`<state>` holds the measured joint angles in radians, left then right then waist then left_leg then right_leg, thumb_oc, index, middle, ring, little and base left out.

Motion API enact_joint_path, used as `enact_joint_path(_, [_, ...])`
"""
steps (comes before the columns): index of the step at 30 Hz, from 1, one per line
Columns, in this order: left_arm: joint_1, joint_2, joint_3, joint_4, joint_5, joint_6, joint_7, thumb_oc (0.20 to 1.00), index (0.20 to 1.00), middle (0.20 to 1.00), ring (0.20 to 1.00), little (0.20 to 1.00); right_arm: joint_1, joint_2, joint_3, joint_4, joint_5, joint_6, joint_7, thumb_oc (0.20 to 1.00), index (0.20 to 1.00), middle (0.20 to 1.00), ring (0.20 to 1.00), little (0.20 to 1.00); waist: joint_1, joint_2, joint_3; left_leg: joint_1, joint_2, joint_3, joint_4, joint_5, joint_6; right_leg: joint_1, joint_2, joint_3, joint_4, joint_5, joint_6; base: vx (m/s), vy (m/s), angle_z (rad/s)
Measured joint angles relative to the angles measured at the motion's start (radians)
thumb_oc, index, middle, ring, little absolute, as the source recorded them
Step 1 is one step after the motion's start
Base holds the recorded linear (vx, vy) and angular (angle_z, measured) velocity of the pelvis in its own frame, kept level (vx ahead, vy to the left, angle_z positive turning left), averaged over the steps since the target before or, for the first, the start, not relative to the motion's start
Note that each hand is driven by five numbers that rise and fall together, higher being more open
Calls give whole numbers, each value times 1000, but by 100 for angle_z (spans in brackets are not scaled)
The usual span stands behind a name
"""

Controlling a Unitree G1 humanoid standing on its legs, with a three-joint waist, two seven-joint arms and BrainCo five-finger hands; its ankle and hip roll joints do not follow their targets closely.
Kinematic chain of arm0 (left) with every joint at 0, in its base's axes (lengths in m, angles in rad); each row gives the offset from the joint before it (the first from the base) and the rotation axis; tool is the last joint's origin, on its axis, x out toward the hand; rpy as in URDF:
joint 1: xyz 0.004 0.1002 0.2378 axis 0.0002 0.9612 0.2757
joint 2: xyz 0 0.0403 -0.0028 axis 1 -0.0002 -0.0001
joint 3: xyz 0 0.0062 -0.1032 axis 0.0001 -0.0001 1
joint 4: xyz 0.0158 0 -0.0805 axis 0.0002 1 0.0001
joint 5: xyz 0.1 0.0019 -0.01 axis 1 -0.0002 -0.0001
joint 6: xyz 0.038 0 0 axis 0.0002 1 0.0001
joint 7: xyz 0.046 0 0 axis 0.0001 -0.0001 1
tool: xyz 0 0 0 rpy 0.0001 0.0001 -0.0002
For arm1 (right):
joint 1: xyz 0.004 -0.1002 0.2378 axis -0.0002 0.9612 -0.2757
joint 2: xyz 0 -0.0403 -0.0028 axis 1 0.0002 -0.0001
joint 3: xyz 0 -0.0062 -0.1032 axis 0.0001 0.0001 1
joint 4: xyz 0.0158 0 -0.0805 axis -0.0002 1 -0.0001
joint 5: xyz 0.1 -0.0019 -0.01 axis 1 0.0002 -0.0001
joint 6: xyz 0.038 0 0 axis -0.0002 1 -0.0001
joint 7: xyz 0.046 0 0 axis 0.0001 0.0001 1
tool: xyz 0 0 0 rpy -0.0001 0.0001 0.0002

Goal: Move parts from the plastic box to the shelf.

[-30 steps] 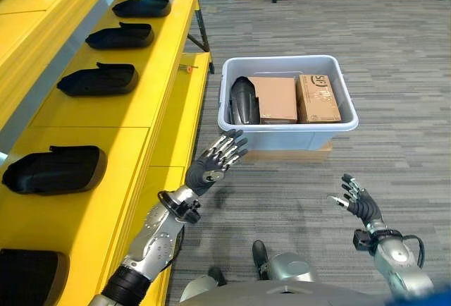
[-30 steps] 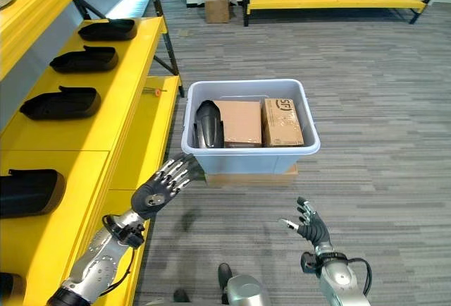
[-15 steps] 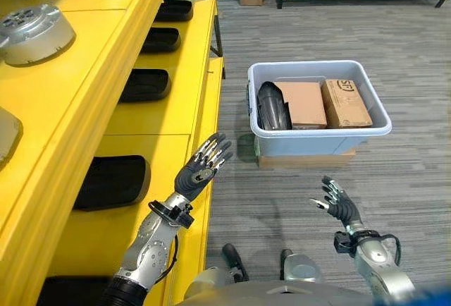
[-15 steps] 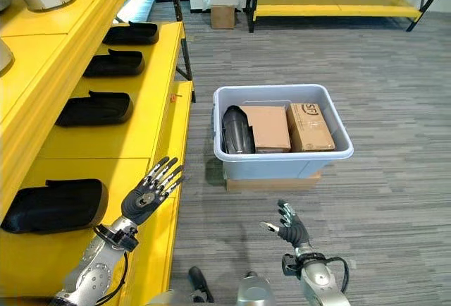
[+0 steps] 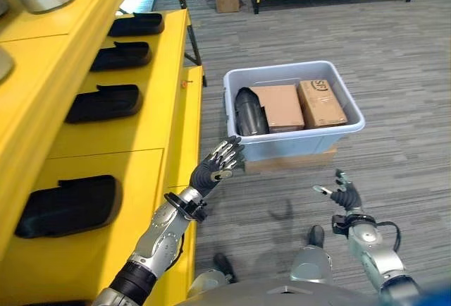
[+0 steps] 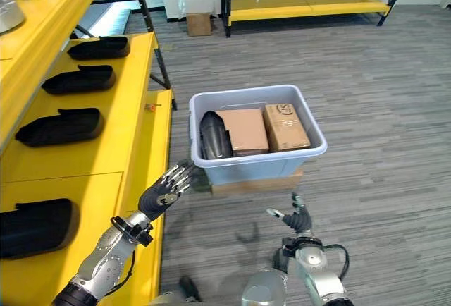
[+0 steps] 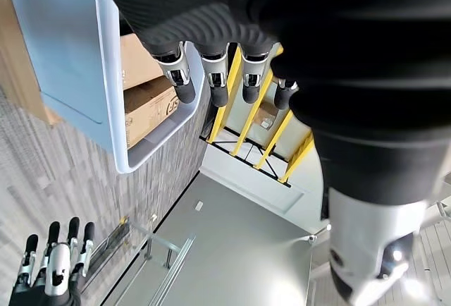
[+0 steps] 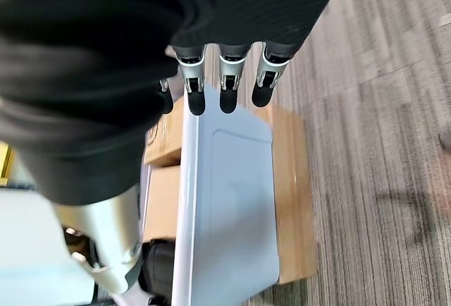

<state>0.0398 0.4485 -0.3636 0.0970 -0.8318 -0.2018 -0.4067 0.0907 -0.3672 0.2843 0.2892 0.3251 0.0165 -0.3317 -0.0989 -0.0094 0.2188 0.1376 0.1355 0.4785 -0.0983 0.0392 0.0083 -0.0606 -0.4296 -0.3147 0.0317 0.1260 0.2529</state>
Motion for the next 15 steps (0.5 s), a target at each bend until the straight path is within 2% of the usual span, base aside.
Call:
enact_joint_path(1, [15, 23, 3, -9, 0, -5, 6, 1000, 1000, 1000, 1000, 1000, 5, 20, 2, 0, -18, 6, -15, 1000, 1000, 1000, 1000, 1000, 8, -20, -12, -2, 17, -6, 0, 14, -37, 12, 3, -2, -16, 3, -2, 120, -308, 31])
enact_joint_path(2, [37, 61, 5, -29, 1, -7, 17, 1000, 1000, 1000, 1000, 1000, 13, 43, 2, 3, -37, 15, -36, 1000, 1000, 1000, 1000, 1000, 16, -71, -36, -11, 26, -25, -1, 32, -85, 53, 15, -2, -37, -10, -9, 153, -332, 61])
enact_joint_path(3, [44, 66, 6, -15, 4, -6, 20, 1000, 1000, 1000, 1000, 1000, 20, 44, -3, 16, -37, 18, -50, 1000, 1000, 1000, 1000, 1000, 20, -81, -43, -13, 51, -46, -2, 54, -131, 83, 48, -3, -55, 14, -11, 182, -366, 62])
enact_joint_path(4, [60, 38, 5, -11, 5, -1, 26, 1000, 1000, 1000, 1000, 1000, 19, 25, -14, 26, -37, 26, -62, 1000, 1000, 1000, 1000, 1000, 23, -45, -46, -13, 90, -59, -1, 51, -132, 92, 89, -12, -51, -22, -31, 113, -369, 48])
enact_joint_path(5, [92, 12, 4, -35, 27, 0, 25, 1000, 1000, 1000, 1000, 1000, 31, -12, -31, 17, -42, 31, -77, 1000, 1000, 1000, 1000, 1000, 29, -5, -36, -17, 116, -101, 1, 54, -127, 112, 150, -4, -64, -23, -45, 116, -396, 13])
enact_joint_path(6, [119, -16, 2, -50, 38, 1, 21, 1000, 1000, 1000, 1000, 1000, 46, -57, -43, 6, -56, 37, -87, 1000, 1000, 1000, 1000, 1000, 33, 43, -43, -15, 144, -145, 7, 69, -111, 131, 191, -9, -76, -29, -62, 82, -336, 23])
enact_joint_path(7, [124, -34, 0, -54, 38, 7, 15, 1000, 1000, 1000, 1000, 1000, 75, -90, -51, -23, -64, 45, -93, 1000, 1000, 1000, 1000, 1000, 22, 64, -49, -21, 152, -155, 23, 86, -107, 152, 201, -23, -74, -43, -73, 145, -370, 38])
enact_joint_path(9, [138, -36, 2, -82, 37, 21, -20, 1000, 1000, 1000, 1000, 1000, 123, -127, -54, -111, -77, 53, -101, 1000, 1000, 1000, 1000, 1000, 2, 74, -55, -23, 156, -148, 50, 111, -98, 197, 209, -40, -104, -55, -79, 143, -380, 33])
enact_joint_path(11, [129, -35, -1, -84, 35, 26, -46, 1000, 1000, 1000, 1000, 1000, 99, -129, -30, -102, -79, 67, -107, 1000, 1000, 1000, 1000, 1000, -17, 81, -60, -38, 164, -147, 84, 121, -112, 218, 215, -53, -123, -56, -83, 179, -513, 12])
enact_joint_path(12, [121, -38, 0, -110, 23, 40, -53, 1000, 1000, 1000, 1000, 1000, 70, -125, -27, -50, -75, 74, -111, 1000, 1000, 1000, 1000, 1000, -18, 74, -59, -37, 168, -158, 105, 141, -108, 231, 217, -55, -123, -69, -93, 195, -693, 12])
enact_joint_path(14, [93, -43, -19, -95, 17, 46, -53, 1000, 1000, 1000, 1000, 1000, 7, -114, -32, 36, -76, 67, -113, 1000, 1000, 1000, 1000, 1000, -11, 60, -54, -61, 184, -169, 152, 185, -98, 215, 220, -49, -95, -107, -105, 136, -499, -2])
enact_joint_path(15, [77, -42, -39, -94, 17, 59, -55, 1000, 1000, 1000, 1000, 1000, -24, -114, -32, 38, -79, 60, -114, 1000, 1000, 1000, 1000, 1000, -10, 55, -52, -73, 185, -174, 150, 255, -92, 214, 224, -47, -90, -109, -122, 79, -236, -6])
